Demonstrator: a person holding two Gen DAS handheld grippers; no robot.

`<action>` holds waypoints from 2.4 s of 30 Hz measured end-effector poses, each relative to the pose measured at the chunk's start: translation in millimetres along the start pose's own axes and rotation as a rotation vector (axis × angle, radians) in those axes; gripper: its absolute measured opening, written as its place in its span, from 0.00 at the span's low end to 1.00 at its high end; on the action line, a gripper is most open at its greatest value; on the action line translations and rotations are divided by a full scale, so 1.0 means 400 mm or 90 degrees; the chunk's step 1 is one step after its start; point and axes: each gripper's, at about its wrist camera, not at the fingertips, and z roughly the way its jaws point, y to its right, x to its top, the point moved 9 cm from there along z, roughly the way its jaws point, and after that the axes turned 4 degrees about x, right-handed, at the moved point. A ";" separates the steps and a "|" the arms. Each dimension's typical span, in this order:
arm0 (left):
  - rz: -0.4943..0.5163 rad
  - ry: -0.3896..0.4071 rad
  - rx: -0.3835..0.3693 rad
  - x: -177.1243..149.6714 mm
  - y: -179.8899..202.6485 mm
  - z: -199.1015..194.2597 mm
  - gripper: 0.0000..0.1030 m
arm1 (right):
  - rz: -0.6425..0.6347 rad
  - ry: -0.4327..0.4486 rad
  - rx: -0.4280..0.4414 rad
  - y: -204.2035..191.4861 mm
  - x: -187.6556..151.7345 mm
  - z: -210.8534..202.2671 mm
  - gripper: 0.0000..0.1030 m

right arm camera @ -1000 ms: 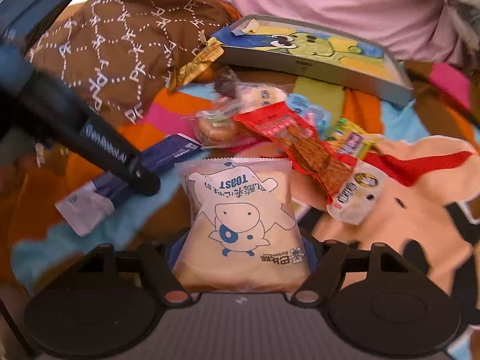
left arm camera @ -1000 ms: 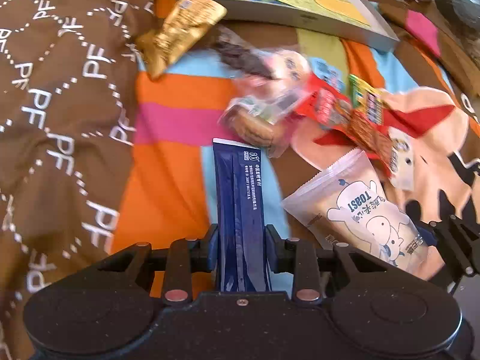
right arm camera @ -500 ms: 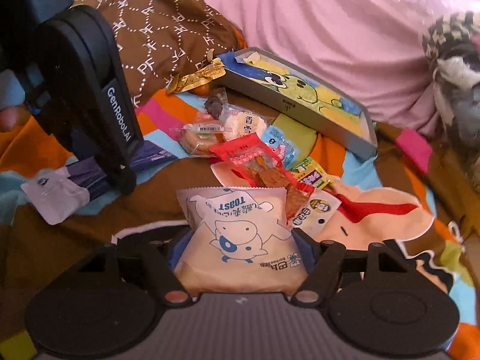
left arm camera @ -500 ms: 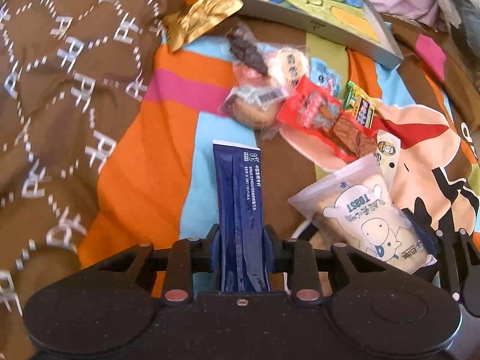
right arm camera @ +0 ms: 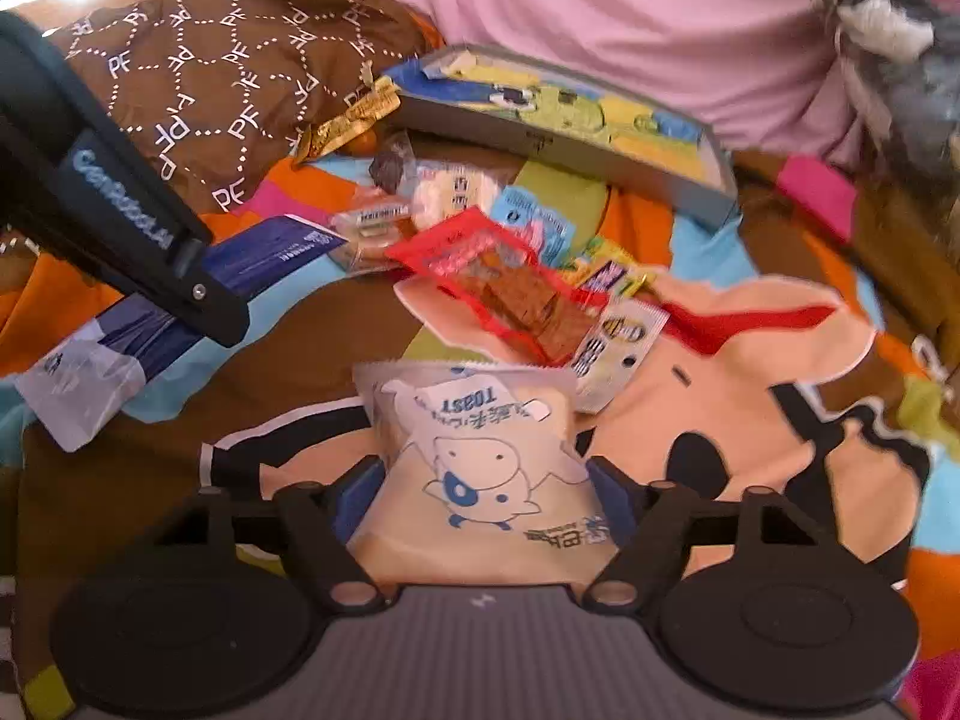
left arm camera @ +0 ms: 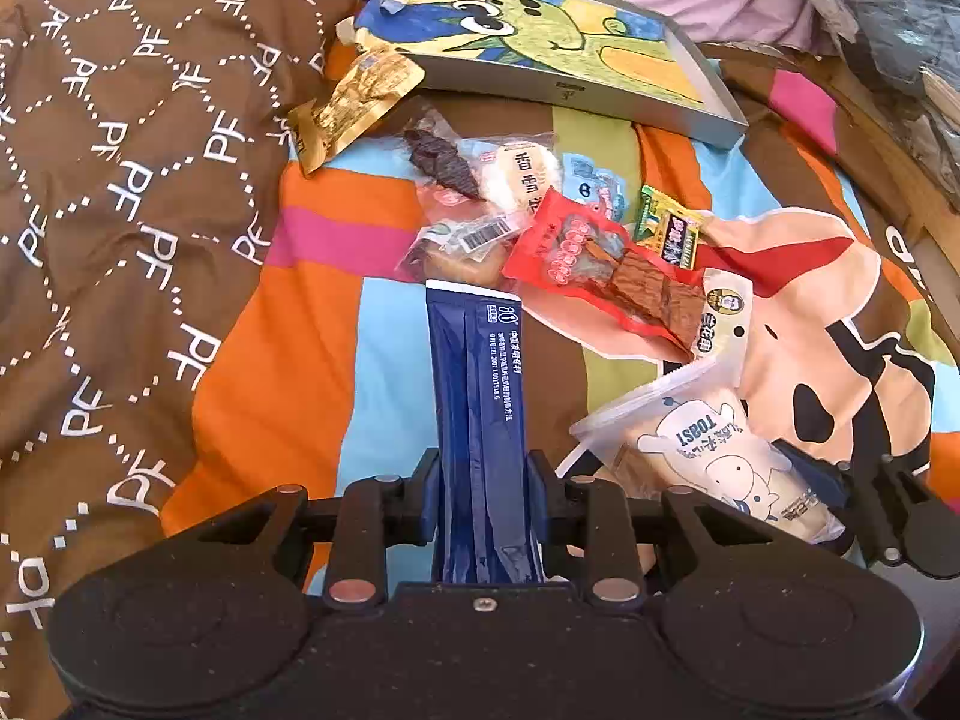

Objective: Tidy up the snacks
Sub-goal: 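Lift and carry the TOAST bag with the right tool while the left carries the blue packet to the tray, then open the right tool to drop the TOAST bag in the tray while the left releases the blue packet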

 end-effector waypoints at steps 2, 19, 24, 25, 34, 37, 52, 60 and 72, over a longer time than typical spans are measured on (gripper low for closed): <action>-0.007 -0.002 -0.001 0.000 -0.002 0.002 0.30 | 0.025 -0.014 0.020 0.000 -0.014 0.012 0.80; 0.026 0.039 -0.020 0.120 0.028 -0.034 0.30 | -0.187 0.088 -0.127 -0.024 0.068 -0.061 0.71; 0.030 0.090 -0.025 0.275 0.040 -0.058 0.30 | -0.183 0.141 -0.135 0.024 0.149 -0.067 0.71; 0.021 0.104 -0.035 0.312 0.042 -0.063 0.30 | -0.183 0.152 -0.135 0.035 0.166 -0.067 0.71; 0.056 0.257 -0.043 0.611 0.104 -0.079 0.31 | -0.247 0.207 -0.191 0.161 0.355 0.021 0.72; 0.059 0.298 -0.047 0.689 0.111 -0.049 0.31 | -0.260 0.213 -0.209 0.214 0.431 0.080 0.72; 0.003 0.294 -0.042 0.822 -0.027 0.246 0.31 | -0.094 0.256 -0.132 0.310 0.655 0.376 0.70; 0.032 0.250 -0.030 0.813 0.006 0.369 0.31 | -0.065 0.228 -0.116 0.339 0.618 0.456 0.60; 0.010 0.232 -0.021 0.794 0.015 0.410 0.49 | -0.031 0.250 -0.116 0.354 0.615 0.437 0.91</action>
